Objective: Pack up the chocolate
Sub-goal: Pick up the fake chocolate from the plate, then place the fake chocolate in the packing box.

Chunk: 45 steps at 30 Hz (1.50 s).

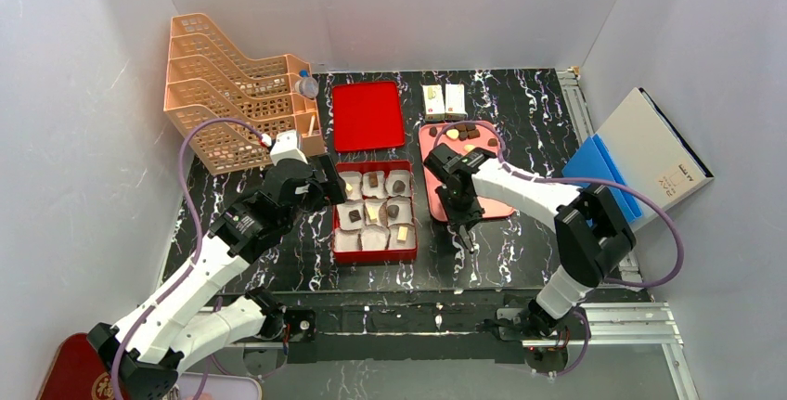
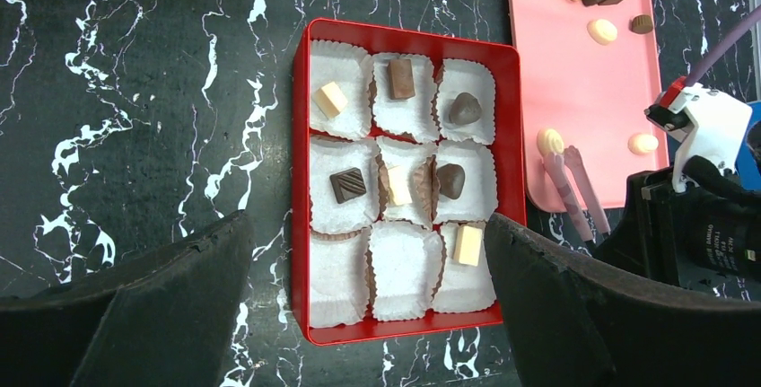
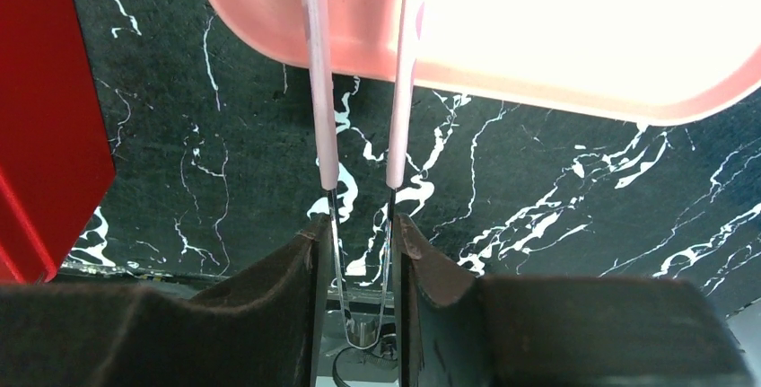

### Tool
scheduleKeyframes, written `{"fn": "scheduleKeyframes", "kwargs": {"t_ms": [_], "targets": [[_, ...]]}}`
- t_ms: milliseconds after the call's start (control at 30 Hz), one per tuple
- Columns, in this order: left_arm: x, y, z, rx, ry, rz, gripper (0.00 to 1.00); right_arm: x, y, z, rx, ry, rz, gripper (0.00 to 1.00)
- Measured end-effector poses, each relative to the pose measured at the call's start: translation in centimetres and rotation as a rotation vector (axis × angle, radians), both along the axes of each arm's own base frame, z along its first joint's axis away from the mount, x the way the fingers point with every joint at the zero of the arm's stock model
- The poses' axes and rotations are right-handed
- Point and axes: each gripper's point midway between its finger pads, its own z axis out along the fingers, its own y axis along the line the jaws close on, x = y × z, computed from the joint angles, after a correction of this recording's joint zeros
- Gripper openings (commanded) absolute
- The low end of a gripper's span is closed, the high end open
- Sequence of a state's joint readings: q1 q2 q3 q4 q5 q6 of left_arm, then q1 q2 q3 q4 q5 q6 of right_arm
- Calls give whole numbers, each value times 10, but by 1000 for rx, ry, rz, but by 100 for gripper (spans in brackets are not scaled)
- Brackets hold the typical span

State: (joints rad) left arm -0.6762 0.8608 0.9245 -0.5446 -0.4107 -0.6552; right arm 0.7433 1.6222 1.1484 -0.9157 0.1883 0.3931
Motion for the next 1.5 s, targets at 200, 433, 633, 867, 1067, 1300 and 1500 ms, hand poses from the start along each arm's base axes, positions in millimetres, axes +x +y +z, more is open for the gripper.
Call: {"fn": "scheduleKeyframes", "kwargs": {"t_ms": [200, 433, 633, 867, 1067, 1300, 1500], "targets": [[1, -1, 1, -1, -7, -1, 98, 5, 0, -7, 2, 13, 0, 36], [3, 0, 0, 14, -9, 0, 98, 16, 3, -14, 0, 25, 1, 17], [4, 1, -1, 27, -9, 0, 99, 20, 6, -11, 15, 18, -2, 1], [4, 1, -1, 30, -10, -2, 98, 23, 11, 1, 43, -4, -1, 1], [2, 3, 1, 26, -14, -1, 98, 25, 13, 28, 86, -54, -8, 1], [1, 4, 2, 24, -17, -1, 99, 18, 17, 52, 140, -64, -4, 1], [0, 4, 1, 25, -13, -1, 98, -5, 37, 75, 202, -56, 53, 1]]}}
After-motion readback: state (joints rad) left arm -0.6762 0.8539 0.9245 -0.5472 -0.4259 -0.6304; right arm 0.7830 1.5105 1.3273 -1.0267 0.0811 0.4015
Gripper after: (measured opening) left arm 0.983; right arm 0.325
